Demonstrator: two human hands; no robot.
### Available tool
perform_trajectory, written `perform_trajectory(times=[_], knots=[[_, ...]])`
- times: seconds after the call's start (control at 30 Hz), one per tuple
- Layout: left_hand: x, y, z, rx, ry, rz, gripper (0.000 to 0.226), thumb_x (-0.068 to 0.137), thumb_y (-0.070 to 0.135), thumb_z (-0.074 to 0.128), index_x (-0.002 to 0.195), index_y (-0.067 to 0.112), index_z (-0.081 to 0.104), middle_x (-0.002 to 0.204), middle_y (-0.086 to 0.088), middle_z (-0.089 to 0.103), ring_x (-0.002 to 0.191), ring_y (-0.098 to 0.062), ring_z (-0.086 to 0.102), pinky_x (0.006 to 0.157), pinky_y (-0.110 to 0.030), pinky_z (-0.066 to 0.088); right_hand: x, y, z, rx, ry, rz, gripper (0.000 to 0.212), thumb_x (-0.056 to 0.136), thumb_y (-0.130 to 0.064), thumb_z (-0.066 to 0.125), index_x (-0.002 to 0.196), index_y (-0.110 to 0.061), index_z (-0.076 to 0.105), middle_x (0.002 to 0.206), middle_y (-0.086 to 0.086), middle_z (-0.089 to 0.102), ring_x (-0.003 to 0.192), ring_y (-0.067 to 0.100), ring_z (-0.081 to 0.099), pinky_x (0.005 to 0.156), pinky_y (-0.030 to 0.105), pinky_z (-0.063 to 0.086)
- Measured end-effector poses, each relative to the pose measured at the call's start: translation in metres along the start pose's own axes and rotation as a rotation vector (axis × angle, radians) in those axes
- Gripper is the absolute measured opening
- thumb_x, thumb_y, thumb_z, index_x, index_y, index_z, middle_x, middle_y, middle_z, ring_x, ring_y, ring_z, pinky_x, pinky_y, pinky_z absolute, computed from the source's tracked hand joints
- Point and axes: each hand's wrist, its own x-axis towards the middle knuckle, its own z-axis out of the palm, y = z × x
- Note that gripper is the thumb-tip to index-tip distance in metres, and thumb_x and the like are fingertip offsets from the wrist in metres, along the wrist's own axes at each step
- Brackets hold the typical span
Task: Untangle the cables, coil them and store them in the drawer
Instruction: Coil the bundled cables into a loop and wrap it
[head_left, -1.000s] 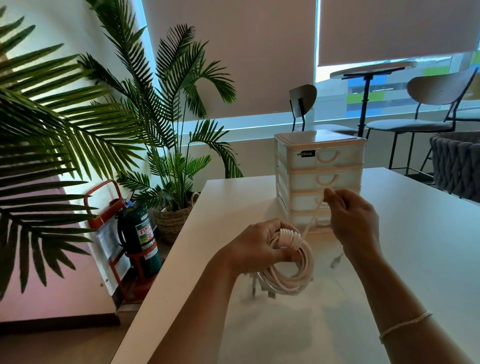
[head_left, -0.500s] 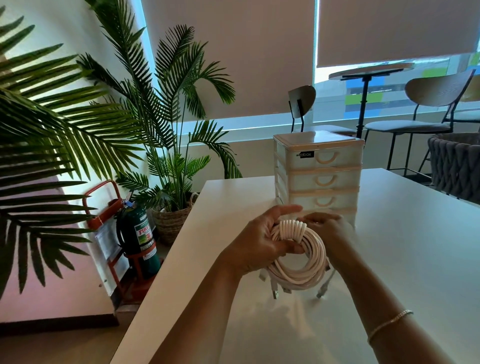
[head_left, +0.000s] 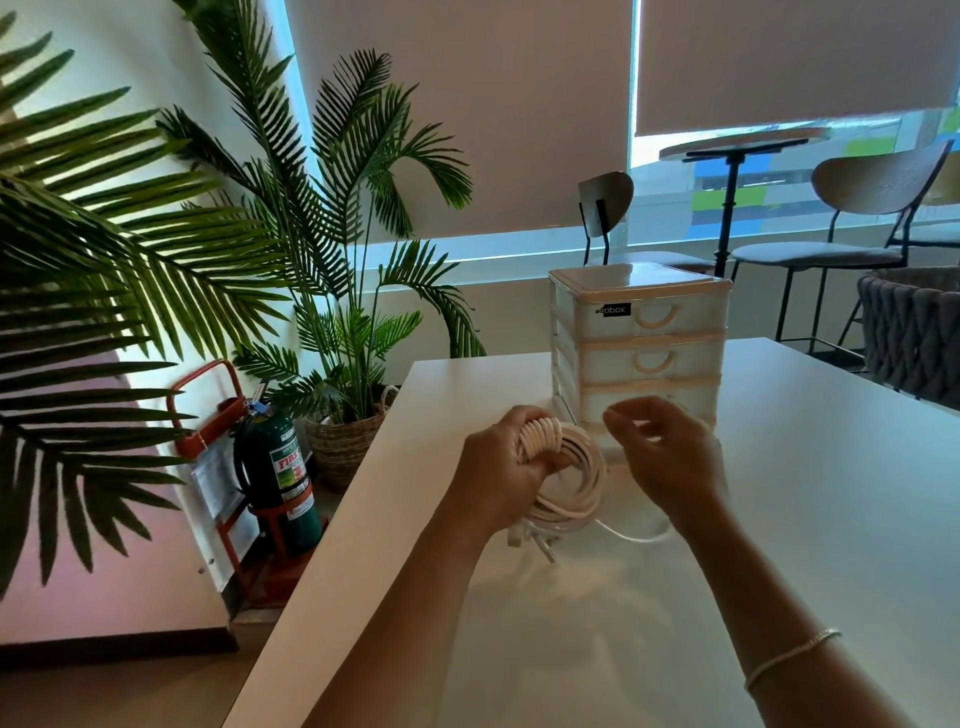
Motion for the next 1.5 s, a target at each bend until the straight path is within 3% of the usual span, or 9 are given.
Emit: perform_trajectory(times=[0.13, 0.3, 0.5, 0.67, 0.83, 1.07, 1.23, 1.37, 1.5], knots=[[0.001, -0.003, 0.002, 0.022, 0.147, -0.032, 0.038, 0.083, 0.017, 0.067, 0.119, 0.011, 0.054, 0.098, -0.005, 0.064, 0.080, -0.013, 0.053, 0.060, -0.006, 0.036, -0.012, -0.008, 0.015, -0.125, -0.140, -0.297, 0.010, 0.070, -0.027, 0.078, 0.079, -0.027, 0.074, 0.094, -0.008, 0.055, 0.093, 0.011, 0.049, 0.075, 0.025, 0.038], [0.001, -0.007, 0.005, -0.079, 0.142, -0.140, 0.037, 0.081, 0.018, 0.070, 0.114, 0.017, 0.054, 0.101, 0.001, 0.062, 0.086, -0.013, 0.057, 0.070, -0.016, 0.043, -0.017, -0.012, 0.019, -0.357, -0.238, -0.221, 0.017, 0.076, -0.037, 0.071, 0.091, -0.029, 0.075, 0.117, -0.003, 0.055, 0.112, 0.017, 0.042, 0.083, 0.024, 0.035], [0.005, -0.007, 0.010, -0.455, 0.042, -0.279, 0.037, 0.072, 0.032, 0.077, 0.098, 0.027, 0.052, 0.097, -0.002, 0.063, 0.088, -0.019, 0.063, 0.077, -0.030, 0.056, -0.023, -0.020, 0.018, -0.393, -0.048, -0.265, 0.019, 0.069, -0.037, 0.078, 0.079, -0.021, 0.076, 0.118, 0.005, 0.057, 0.105, 0.025, 0.054, 0.071, 0.034, 0.049], [0.006, -0.008, 0.010, -0.457, 0.112, -0.295, 0.030, 0.079, 0.034, 0.071, 0.098, 0.025, 0.050, 0.090, 0.000, 0.062, 0.076, -0.014, 0.061, 0.065, -0.022, 0.051, -0.027, -0.022, 0.025, -0.413, 0.046, -0.338, 0.024, 0.047, -0.025, 0.090, 0.063, -0.022, 0.073, 0.100, 0.013, 0.066, 0.078, 0.036, 0.065, 0.056, 0.039, 0.053], [0.006, -0.014, 0.007, -0.465, 0.075, -0.256, 0.031, 0.076, 0.025, 0.074, 0.088, 0.029, 0.046, 0.082, -0.001, 0.059, 0.071, -0.014, 0.056, 0.062, -0.023, 0.046, -0.024, -0.022, 0.025, -0.472, -0.057, -0.279, 0.009, 0.072, -0.026, 0.076, 0.080, -0.023, 0.076, 0.116, 0.006, 0.060, 0.106, 0.028, 0.054, 0.081, 0.037, 0.042], [0.002, -0.019, 0.003, -0.475, -0.127, -0.180, 0.031, 0.081, 0.023, 0.069, 0.099, 0.034, 0.048, 0.095, -0.005, 0.060, 0.076, -0.015, 0.059, 0.067, -0.027, 0.052, -0.015, -0.020, 0.015, -0.298, -0.380, -0.128, 0.016, 0.078, -0.030, 0.066, 0.068, -0.017, 0.065, 0.112, -0.003, 0.048, 0.101, 0.012, 0.044, 0.082, 0.024, 0.039], [0.003, -0.022, 0.002, -0.501, -0.258, -0.155, 0.035, 0.080, 0.012, 0.069, 0.105, 0.027, 0.051, 0.093, -0.002, 0.059, 0.073, -0.012, 0.055, 0.065, -0.023, 0.050, -0.014, -0.023, 0.003, 0.185, -0.445, 0.135, 0.024, 0.082, -0.014, 0.062, 0.058, -0.018, 0.065, 0.092, -0.003, 0.059, 0.082, 0.010, 0.055, 0.073, 0.025, 0.044], [0.003, -0.017, 0.004, -0.154, -0.212, -0.072, 0.039, 0.077, 0.020, 0.073, 0.112, 0.023, 0.055, 0.094, 0.000, 0.062, 0.076, -0.015, 0.056, 0.069, -0.026, 0.048, -0.013, -0.023, 0.003, 0.278, -0.465, 0.173, 0.019, 0.083, -0.007, 0.056, 0.070, -0.018, 0.065, 0.091, -0.002, 0.061, 0.078, 0.010, 0.056, 0.064, 0.021, 0.042], [0.003, -0.010, 0.003, -0.015, -0.206, -0.026, 0.039, 0.083, 0.030, 0.067, 0.118, 0.021, 0.056, 0.096, 0.001, 0.061, 0.079, -0.014, 0.055, 0.064, -0.013, 0.043, -0.010, -0.020, 0.003, 0.299, -0.399, 0.132, 0.021, 0.087, -0.020, 0.060, 0.067, -0.020, 0.066, 0.098, -0.007, 0.056, 0.092, 0.013, 0.056, 0.077, 0.025, 0.045]])
